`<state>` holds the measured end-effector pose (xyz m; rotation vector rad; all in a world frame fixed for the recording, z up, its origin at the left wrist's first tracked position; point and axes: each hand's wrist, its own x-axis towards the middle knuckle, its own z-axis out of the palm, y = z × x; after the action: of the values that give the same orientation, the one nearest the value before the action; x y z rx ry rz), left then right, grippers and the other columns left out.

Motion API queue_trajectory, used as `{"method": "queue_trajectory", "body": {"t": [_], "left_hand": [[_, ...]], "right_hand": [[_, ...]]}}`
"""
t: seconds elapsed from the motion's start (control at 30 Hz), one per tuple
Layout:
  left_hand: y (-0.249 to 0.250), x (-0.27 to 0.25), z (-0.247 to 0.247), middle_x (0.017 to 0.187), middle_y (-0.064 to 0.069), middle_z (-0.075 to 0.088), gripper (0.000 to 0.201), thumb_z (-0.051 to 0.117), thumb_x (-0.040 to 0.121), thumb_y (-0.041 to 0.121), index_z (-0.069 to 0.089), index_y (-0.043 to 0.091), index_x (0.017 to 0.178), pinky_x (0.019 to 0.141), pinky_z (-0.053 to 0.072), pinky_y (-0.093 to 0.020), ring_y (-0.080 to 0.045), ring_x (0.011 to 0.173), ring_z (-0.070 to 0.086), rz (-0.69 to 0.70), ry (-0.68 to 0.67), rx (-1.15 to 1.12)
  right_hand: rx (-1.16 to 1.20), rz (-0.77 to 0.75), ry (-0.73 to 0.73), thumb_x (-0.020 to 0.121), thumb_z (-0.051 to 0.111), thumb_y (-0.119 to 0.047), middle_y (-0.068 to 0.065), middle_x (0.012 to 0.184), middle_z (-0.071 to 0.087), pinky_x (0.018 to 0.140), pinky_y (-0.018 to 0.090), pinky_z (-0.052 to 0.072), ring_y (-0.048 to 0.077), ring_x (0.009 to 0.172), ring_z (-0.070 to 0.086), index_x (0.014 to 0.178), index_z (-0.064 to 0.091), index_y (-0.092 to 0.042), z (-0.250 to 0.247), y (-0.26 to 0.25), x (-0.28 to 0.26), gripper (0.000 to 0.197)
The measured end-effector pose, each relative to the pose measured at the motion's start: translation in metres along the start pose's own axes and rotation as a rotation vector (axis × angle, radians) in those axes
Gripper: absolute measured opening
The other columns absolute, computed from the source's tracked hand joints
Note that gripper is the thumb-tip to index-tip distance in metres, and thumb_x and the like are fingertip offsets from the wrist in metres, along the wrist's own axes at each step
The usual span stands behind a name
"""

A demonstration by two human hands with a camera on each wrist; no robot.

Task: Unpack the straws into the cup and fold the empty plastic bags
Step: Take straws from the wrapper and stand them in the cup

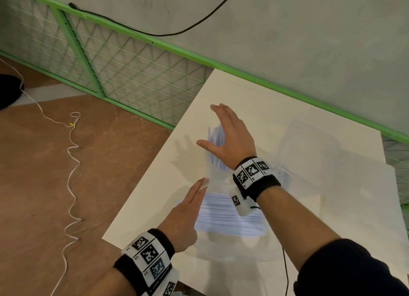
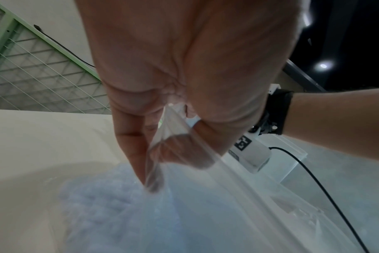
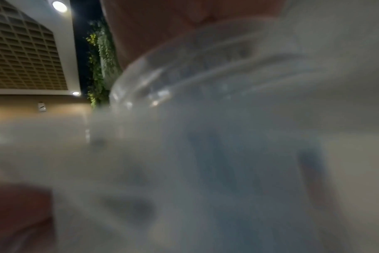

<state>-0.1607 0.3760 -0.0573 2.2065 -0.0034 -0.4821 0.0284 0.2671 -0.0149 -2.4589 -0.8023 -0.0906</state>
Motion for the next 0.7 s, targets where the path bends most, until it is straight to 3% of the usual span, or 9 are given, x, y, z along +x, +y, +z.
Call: {"method": "queue_trajectory", "body": {"t": [0.13,0.2,0.27,0.37,0.47,0.6,0.7], "left_hand": [[-0.005,0.001,-0.001,0.150,0.036,-0.025,0.114,0.042,0.070,-0.018,-0.013,0.042,0.150,0.093,0.052,-0.035,-0.018,0.135,0.040,-0.001,-0.012,-0.008],[-0.006,0.001,-0.002,0.149,0.038,-0.026,0.113,0.042,0.070,-0.017,-0.013,0.042,0.149,0.090,0.053,-0.036,-0.025,0.129,0.047,0.004,-0.010,0.005],[-0.006,0.000,-0.002,0.147,0.038,-0.028,0.111,0.042,0.072,-0.017,-0.013,0.037,0.151,0.090,0.052,-0.033,-0.020,0.131,0.044,0.009,-0.011,0.011],[-0.006,-0.001,-0.003,0.145,0.038,-0.029,0.110,0.042,0.073,-0.017,-0.014,0.035,0.151,0.093,0.050,-0.030,-0.012,0.136,0.037,0.008,-0.006,0.009],[-0.005,-0.002,-0.004,0.148,0.036,-0.027,0.111,0.042,0.072,-0.018,-0.014,0.036,0.152,0.095,0.049,-0.029,-0.010,0.137,0.035,0.013,-0.008,0.007],[-0.004,-0.003,-0.004,0.150,0.034,-0.026,0.111,0.042,0.071,-0.018,-0.014,0.035,0.152,0.095,0.049,-0.028,-0.006,0.139,0.031,0.013,-0.003,0.005],[-0.004,-0.004,-0.004,0.150,0.033,-0.026,0.112,0.042,0.071,-0.018,-0.015,0.036,0.151,0.095,0.049,-0.026,-0.007,0.137,0.035,0.002,-0.003,-0.003]], "right_hand": [[0.048,-0.151,0.047,0.089,0.067,-0.030,0.000,0.129,0.058,0.093,0.042,0.048,0.024,0.108,0.055,0.134,0.053,-0.026,0.010,0.002,0.001,0.048],[0.144,-0.153,0.139,0.089,0.065,-0.017,0.000,0.118,0.063,0.092,0.038,0.048,0.021,0.104,0.058,0.127,0.060,-0.021,0.011,0.003,0.000,0.038],[0.238,-0.128,0.227,0.089,0.063,-0.008,0.001,0.116,0.063,0.092,0.030,0.047,0.016,0.105,0.058,0.123,0.062,-0.019,0.007,0.004,0.002,0.035],[0.202,-0.123,0.174,0.091,0.061,-0.011,0.000,0.119,0.064,0.094,0.024,0.042,0.016,0.109,0.057,0.121,0.064,-0.021,0.001,0.008,0.004,0.032],[0.022,-0.152,0.064,0.092,0.065,-0.026,-0.006,0.117,0.065,0.085,0.026,0.042,0.018,0.103,0.055,0.114,0.068,-0.026,0.008,0.015,0.003,0.022],[0.030,-0.160,0.097,0.090,0.067,-0.023,-0.001,0.097,0.066,0.077,0.027,0.043,0.021,0.087,0.058,0.098,0.070,-0.018,0.010,0.011,0.005,0.009],[0.077,-0.071,0.176,0.091,0.062,-0.020,0.000,0.091,0.064,0.075,0.030,0.045,0.019,0.084,0.057,0.094,0.065,-0.016,-0.003,0.010,0.008,0.006]]}}
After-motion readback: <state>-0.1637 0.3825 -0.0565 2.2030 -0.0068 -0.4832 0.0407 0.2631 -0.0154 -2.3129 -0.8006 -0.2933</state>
